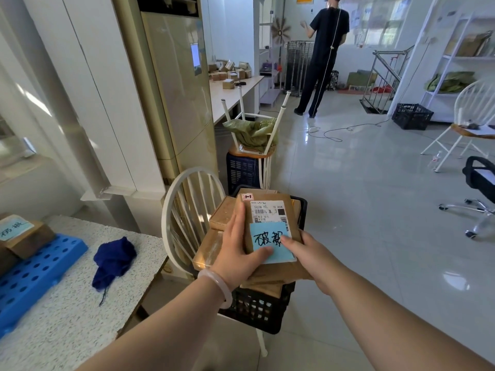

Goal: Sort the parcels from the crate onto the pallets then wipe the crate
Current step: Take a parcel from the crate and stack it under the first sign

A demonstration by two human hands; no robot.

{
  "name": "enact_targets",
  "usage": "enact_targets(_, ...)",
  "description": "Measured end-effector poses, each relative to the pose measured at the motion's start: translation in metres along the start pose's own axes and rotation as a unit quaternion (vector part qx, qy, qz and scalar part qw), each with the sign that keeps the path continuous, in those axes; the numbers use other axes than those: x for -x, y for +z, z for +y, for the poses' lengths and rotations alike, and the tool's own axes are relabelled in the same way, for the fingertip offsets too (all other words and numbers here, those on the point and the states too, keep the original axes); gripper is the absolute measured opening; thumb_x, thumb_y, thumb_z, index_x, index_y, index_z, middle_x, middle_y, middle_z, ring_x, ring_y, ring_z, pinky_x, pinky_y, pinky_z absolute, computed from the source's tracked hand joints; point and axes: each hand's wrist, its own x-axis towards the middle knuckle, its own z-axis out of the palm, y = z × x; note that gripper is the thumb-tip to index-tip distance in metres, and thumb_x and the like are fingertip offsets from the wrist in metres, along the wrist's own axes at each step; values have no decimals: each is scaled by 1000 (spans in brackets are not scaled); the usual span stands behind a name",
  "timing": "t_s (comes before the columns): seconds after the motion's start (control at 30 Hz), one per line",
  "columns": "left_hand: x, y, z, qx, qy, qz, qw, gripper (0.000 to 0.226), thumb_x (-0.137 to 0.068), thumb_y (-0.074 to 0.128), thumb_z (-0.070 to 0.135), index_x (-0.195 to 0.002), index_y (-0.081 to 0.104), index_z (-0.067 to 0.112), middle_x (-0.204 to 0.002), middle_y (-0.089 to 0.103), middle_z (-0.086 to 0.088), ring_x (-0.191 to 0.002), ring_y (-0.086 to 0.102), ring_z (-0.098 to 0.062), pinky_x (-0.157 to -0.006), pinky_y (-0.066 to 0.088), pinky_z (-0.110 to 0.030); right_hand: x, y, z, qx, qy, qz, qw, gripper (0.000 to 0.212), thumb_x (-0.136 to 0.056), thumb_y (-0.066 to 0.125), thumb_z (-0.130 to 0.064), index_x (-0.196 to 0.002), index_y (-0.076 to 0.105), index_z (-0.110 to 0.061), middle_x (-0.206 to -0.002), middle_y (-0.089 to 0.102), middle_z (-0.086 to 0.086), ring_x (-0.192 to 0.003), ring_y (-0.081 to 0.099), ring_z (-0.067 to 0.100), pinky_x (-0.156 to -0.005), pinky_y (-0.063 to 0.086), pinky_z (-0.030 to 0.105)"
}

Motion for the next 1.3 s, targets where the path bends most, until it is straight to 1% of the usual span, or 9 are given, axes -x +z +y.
enact_targets(0.1, 2, -1, -5, -46, 35, -23, 998, 107, -82, 77, 37, -149, -5, 55, -162, 9, 9, -147, 13, -11, -112, 20, -13, 1, -2, 0, 18, -27, -2, 999, 61, -97, 53, -47, -150, 22, -44, -122, 61, -12, -98, 63, 10, -76, 53, 30)
enact_targets(0.2, 1, -8, -12, -61, 46, -24, 997, 110, -74, 76, 51, -151, -3, 55, -163, 5, 8, -151, 8, -15, -122, 21, -34, 1, 2, 0, 68, -58, -19, 996, 82, -98, 53, -44, -148, -12, -56, -145, 45, -8, -110, 59, 14, -84, 54, 31)
enact_targets(0.27, 4, -17, -16, -64, 38, -22, 997, 114, -67, 73, 58, -151, -4, 54, -161, 6, 12, -150, 10, -16, -121, 25, -45, 0, 10, -4, 105, -89, -40, 990, 86, -99, 52, -41, -142, -19, -62, -152, 34, -8, -124, 50, 17, -98, 51, 38)
enact_targets(0.43, 21, -45, -29, -47, 5, 15, 999, 119, -70, 83, 41, -152, -3, 47, -155, 13, 12, -137, 23, -4, -114, 28, -18, -2, 40, -16, 165, -154, -117, 967, 75, -98, 56, -36, -145, 4, -65, -155, 21, -14, -129, 33, 6, -112, 40, 39)
enact_targets(0.67, 50, -93, -52, -39, -32, 82, 995, 117, -69, 83, 46, -148, -3, 56, -152, 21, 9, -136, 29, -9, -114, 32, -28, -5, 94, -38, 218, -196, -167, 941, 81, -93, 64, -39, -143, 7, -66, -150, 27, -13, -127, 39, 11, -102, 48, 35)
enact_targets(0.8, 75, -128, -70, -48, -55, 138, 988, 115, -68, 84, 42, -148, 1, 54, -152, 23, 10, -133, 28, -3, -106, 29, -8, -2, 139, -54, 226, -208, -210, 928, 74, -98, 58, -33, -147, 9, -58, -143, 30, -12, -116, 35, 4, -92, 38, 17)
enact_targets(0.9, 98, -162, -79, -26, -74, 175, 981, 116, -64, 80, 46, -150, 3, 50, -140, 24, 18, -132, 30, -5, -111, 35, -24, 1, 183, -64, 195, -207, -245, 927, 74, -97, 60, -32, -144, 13, -64, -145, 35, -11, -117, 44, 4, -101, 44, 28)
enact_targets(1.13, 161, -247, -118, -26, -130, 266, 955, 110, -77, 83, 26, -138, -1, 64, -140, 15, 20, -129, 26, -3, -93, 35, -5, 22, 300, -91, 202, -227, -296, 905, 70, -97, 58, -35, -139, 13, -68, -144, 40, -9, -127, 48, 14, -101, 51, 39)
enact_targets(1.3, 202, -304, -140, -6, -150, 316, 937, 110, -75, 84, 24, -132, 1, 67, -136, 19, 19, -130, 32, -7, -104, 43, -24, 37, 378, -103, 178, -239, -333, 894, 68, -96, 60, -34, -130, 17, -75, -143, 41, -9, -127, 47, 12, -99, 53, 39)
